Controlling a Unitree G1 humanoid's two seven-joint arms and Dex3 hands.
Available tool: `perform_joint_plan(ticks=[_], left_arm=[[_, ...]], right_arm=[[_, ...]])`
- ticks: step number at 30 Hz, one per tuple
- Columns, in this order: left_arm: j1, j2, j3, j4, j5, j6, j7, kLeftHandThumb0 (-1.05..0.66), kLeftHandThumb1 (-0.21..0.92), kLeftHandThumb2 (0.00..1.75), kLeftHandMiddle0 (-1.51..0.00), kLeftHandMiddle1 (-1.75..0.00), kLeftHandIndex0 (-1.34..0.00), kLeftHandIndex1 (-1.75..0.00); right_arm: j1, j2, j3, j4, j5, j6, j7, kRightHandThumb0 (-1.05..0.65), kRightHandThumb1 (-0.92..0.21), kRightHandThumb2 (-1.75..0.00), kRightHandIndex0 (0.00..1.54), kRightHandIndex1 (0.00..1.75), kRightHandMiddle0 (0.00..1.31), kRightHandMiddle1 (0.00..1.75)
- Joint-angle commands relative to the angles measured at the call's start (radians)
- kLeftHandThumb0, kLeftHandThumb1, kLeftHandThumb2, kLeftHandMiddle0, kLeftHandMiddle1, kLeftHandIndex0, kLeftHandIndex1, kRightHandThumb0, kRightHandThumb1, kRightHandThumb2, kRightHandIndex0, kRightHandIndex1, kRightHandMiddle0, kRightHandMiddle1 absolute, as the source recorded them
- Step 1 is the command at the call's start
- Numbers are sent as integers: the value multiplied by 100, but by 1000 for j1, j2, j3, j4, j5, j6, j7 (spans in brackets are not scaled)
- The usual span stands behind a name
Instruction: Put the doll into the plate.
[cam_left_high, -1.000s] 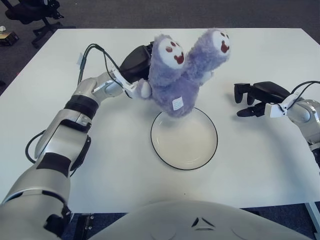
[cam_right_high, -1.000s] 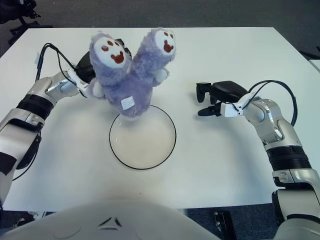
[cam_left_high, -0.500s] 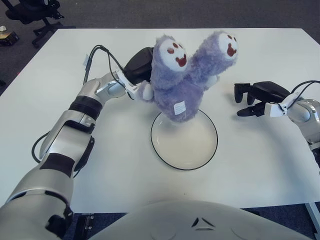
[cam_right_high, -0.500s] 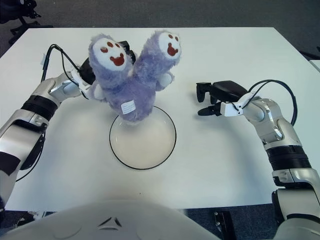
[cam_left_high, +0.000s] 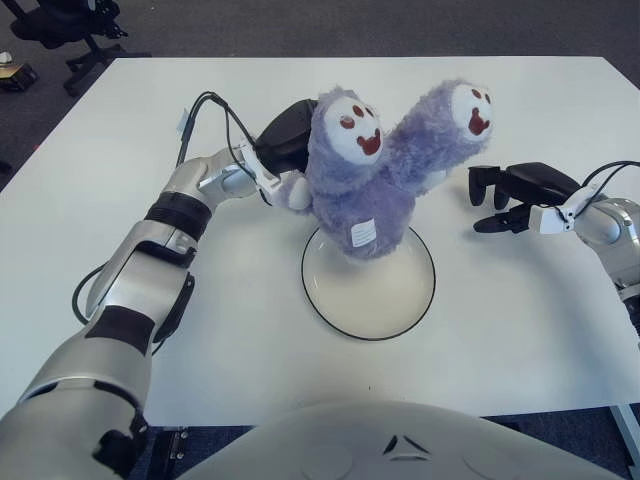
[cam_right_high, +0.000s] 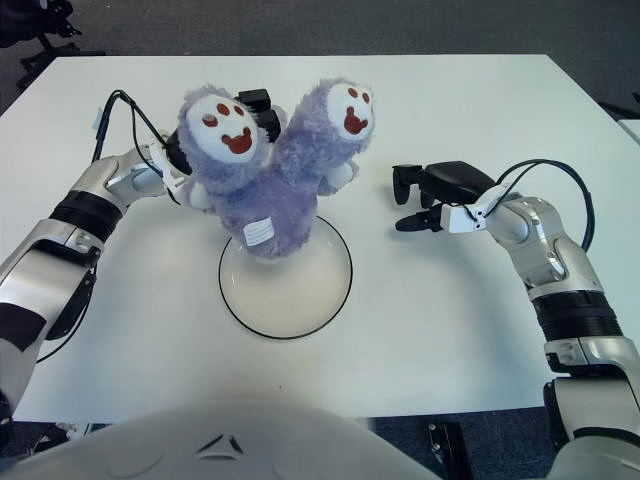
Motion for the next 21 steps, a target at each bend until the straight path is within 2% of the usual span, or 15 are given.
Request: perform_joint_plan(ticks=[1, 13, 18, 21], left_arm=[[-7, -15, 2, 7, -29, -12, -32, -2, 79, 27, -94, -175, -68, -175], [36, -39, 22, -50, 11, 12, -53, -1, 88, 16, -92, -175, -63, -175], [33, -22, 29, -98, 107, 40, -20, -1, 89, 15, -89, -175, -61, -175], [13, 1, 15, -125, 140, 59, -53, -2, 90, 14, -82, -175, -58, -175]], right_arm=[[-1, -1, 11, 11, 4, -2, 0, -35, -92, -41, 73, 101, 30, 162], [-3, -4, 12, 16, 11, 1, 6, -35, -92, -41, 73, 103, 31, 162], [-4, -5, 12, 18, 10, 0, 4, -35, -92, -41, 74, 103, 31, 162], [-2, -6, 10, 21, 8, -2, -1, -35, -92, -41, 74, 104, 31, 161]])
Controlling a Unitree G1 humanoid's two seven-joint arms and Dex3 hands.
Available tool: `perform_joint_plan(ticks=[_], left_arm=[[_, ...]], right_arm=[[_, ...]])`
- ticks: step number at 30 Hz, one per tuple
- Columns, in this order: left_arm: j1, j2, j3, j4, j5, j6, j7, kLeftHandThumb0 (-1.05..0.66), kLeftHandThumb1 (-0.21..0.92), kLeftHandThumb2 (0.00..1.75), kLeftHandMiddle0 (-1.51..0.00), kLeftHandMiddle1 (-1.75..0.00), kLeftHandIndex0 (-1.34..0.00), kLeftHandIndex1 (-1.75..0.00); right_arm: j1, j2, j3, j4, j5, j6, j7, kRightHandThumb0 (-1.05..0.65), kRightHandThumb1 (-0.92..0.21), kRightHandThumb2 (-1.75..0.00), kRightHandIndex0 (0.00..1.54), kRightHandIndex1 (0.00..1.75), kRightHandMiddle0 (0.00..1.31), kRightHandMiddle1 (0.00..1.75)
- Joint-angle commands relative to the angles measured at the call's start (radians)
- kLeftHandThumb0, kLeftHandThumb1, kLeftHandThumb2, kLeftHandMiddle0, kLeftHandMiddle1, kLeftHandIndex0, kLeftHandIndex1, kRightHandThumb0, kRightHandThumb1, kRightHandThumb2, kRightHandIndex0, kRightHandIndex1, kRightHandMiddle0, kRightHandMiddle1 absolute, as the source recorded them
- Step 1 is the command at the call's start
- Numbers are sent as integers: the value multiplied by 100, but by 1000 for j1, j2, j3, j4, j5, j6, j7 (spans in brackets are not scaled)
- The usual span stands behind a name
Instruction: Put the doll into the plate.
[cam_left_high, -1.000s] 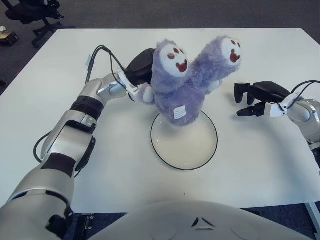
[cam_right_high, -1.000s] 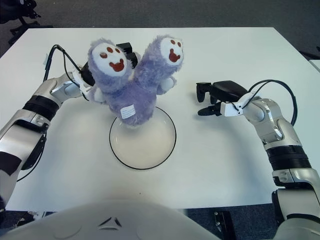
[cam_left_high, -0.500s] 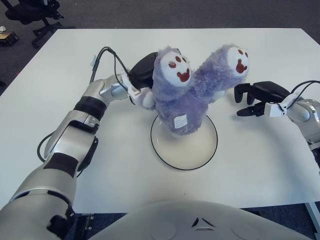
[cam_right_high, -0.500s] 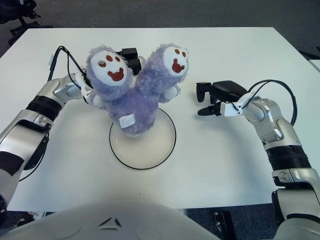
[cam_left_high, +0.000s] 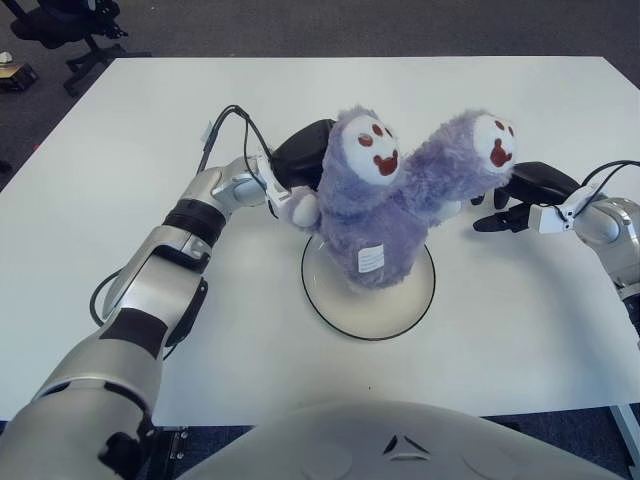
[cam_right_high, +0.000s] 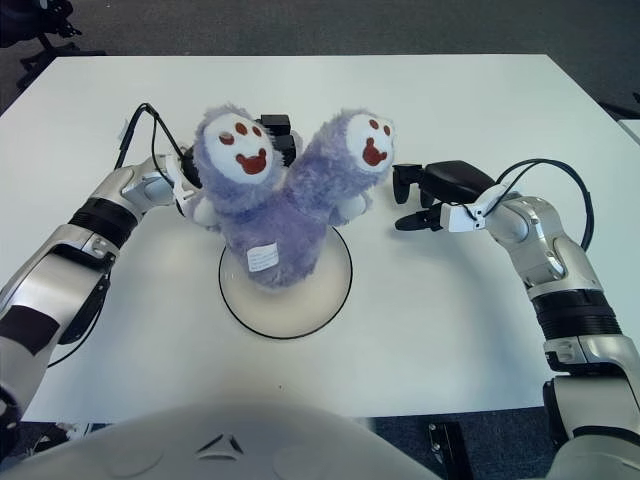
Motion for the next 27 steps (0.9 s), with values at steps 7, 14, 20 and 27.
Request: perform_joint_plan(ticks=[7, 14, 20, 27], left_arm=[[-49, 58, -25, -14, -69, 4, -148, -13, 90, 34, -55, -127, -35, -152], [-44, 59, -19, -20, -97, 4, -188, -61, 92, 38, -59, -83, -39, -96], [-41, 59, -15, -24, -95, 1, -197, -68, 92, 41, -63, -63, -43, -79], [-49, 63, -24, -14, -95, -11, -215, -72, 92, 43, -70, -28, -47, -55]], right_arm=[[4, -8, 4, 12, 9, 0, 4, -35, -92, -40, 74, 104, 31, 161], [3, -9, 4, 9, 10, 7, 9, -35, -92, -40, 73, 104, 31, 161], [3, -11, 4, 12, 10, 7, 11, -35, -92, -41, 73, 103, 31, 161], [0, -12, 4, 16, 13, 7, 15, -35, -92, -41, 74, 100, 31, 162]])
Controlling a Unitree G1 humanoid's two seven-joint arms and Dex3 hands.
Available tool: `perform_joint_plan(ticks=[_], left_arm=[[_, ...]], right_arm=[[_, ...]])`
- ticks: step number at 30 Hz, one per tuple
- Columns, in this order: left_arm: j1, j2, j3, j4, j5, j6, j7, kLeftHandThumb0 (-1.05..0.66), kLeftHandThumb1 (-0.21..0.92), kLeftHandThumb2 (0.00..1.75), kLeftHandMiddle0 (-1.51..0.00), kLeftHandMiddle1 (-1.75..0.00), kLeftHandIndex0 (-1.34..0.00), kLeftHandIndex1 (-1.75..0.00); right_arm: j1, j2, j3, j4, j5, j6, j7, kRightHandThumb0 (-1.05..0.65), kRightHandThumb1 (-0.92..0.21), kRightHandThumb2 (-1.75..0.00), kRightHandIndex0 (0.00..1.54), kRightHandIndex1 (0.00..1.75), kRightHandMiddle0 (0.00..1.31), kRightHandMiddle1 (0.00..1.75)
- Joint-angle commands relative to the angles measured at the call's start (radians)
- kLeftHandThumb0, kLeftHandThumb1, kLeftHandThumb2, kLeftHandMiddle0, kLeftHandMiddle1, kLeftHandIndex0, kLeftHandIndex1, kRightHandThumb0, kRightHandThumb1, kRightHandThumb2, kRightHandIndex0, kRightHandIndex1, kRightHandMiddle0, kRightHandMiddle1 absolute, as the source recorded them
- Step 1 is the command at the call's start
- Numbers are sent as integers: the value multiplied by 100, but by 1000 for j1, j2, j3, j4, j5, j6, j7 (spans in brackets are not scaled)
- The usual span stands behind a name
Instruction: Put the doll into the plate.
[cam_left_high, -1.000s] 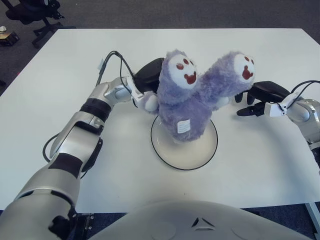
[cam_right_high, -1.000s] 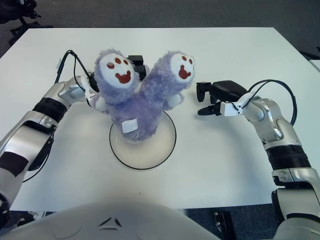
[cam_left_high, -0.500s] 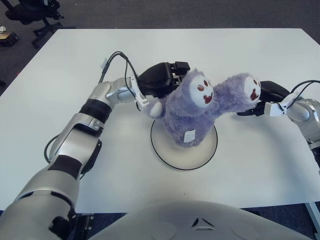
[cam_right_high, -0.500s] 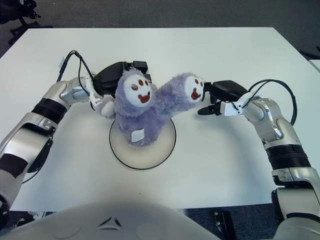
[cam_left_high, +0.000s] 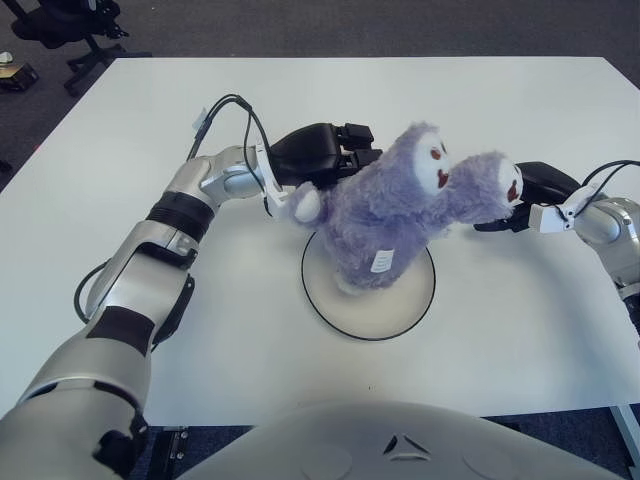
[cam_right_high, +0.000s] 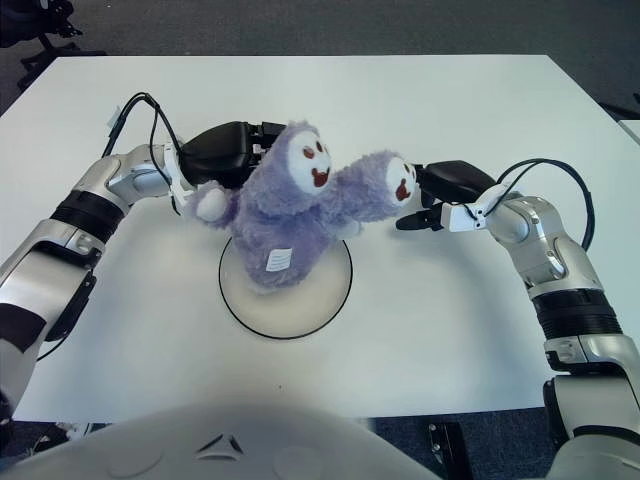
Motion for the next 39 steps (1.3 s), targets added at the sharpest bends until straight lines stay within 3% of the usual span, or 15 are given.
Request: perform_joint_plan(ticks=[1, 17, 39], left_arm=[[-23, 9, -2, 2, -13, -10, -17, -73, 92, 43, -70, -23, -48, -52], [-56, 16, -45, 55, -114, -56, -156, -80, 92, 46, -66, -2, -46, -36], [-44, -2, -63, 67, -281, -63, -303, -81, 92, 56, -59, 0, -42, -24]], right_arm=[[1, -10, 4, 12, 10, 7, 13, -35, -92, -41, 74, 99, 31, 162], [4, -13, 6, 1, 14, 17, 19, -35, -92, -41, 74, 96, 31, 162], [8, -10, 6, -14, 17, 35, 27, -35, -92, -42, 76, 90, 30, 163]])
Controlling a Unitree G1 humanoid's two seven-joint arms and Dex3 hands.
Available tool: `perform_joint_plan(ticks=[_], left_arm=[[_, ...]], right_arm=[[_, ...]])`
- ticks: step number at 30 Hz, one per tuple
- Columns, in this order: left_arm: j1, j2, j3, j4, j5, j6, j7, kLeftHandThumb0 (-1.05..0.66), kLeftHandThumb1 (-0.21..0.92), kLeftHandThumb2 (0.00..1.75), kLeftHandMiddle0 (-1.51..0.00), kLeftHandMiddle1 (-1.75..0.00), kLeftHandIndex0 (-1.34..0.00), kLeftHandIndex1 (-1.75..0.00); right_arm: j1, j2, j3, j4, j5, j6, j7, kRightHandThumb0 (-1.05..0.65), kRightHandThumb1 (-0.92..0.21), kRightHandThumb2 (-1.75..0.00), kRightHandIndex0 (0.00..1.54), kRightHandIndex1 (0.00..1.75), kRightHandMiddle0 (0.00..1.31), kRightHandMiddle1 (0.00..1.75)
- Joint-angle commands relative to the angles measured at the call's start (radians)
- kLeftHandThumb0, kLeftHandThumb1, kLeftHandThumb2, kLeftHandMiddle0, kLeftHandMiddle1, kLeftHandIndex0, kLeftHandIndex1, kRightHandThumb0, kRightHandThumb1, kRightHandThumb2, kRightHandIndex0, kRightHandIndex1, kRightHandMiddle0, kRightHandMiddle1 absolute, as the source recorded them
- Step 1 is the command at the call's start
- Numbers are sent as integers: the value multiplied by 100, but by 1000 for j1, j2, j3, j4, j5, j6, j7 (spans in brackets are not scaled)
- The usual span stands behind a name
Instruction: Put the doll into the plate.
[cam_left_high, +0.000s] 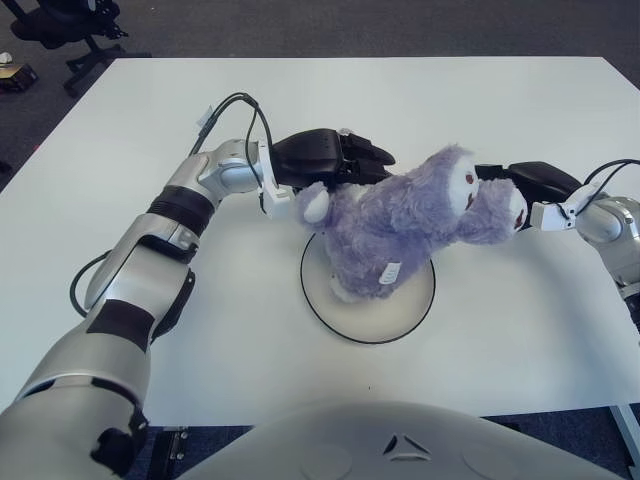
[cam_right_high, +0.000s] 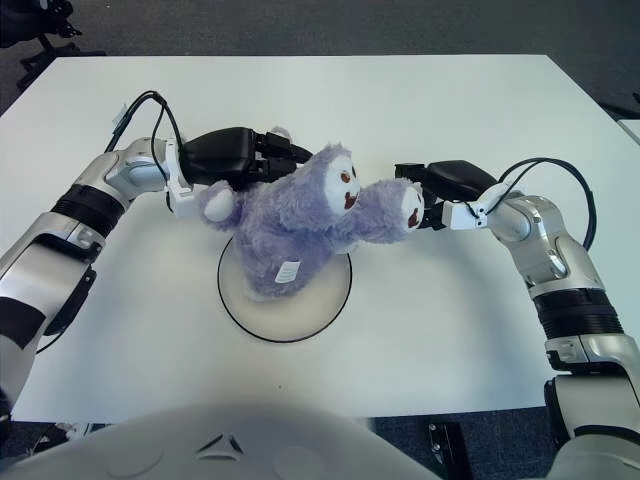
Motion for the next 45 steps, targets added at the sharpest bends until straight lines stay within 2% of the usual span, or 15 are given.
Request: perform_joint_plan(ticks=[1, 7, 12, 18, 32, 40, 45], left_arm=[[-5, -1, -19, 4, -63, 1, -46, -82, 92, 57, -58, 0, -42, -23], [5, 3, -27, -14, -126, 23, -108, -85, 92, 62, -53, 0, -39, -18], [56, 13, -20, -85, -173, 58, -143, -90, 92, 68, -37, 0, -22, -7], [112, 14, 5, -172, -203, 91, -152, -93, 92, 69, -27, 0, -14, -2], [147, 16, 25, -238, -224, 129, -182, -100, 92, 68, -14, 0, -11, 0], [140, 16, 14, -224, -269, 116, -223, -104, 92, 65, -10, 0, -10, 0], [146, 20, -30, -223, -408, 140, -312, -105, 92, 64, -9, 0, -10, 0]], right_arm=[[8, -7, 6, -4, 4, 9, 12, -35, -92, -42, 76, 90, 30, 163], [7, -6, 8, -3, 7, 14, 16, -35, -92, -42, 77, 89, 30, 163], [3, -4, 9, 3, 12, 21, 22, -35, -92, -41, 77, 88, 31, 162], [-2, -2, 13, 14, 9, 23, 18, -35, -92, -41, 77, 88, 31, 162], [0, 11, 9, 33, 32, 27, 8, -35, -92, -41, 79, 88, 31, 161], [-1, 11, 11, 43, 51, 20, 10, -35, -92, -40, 81, 98, 31, 161], [-2, 9, 13, 45, 57, 19, 11, -35, -92, -41, 82, 100, 31, 161]])
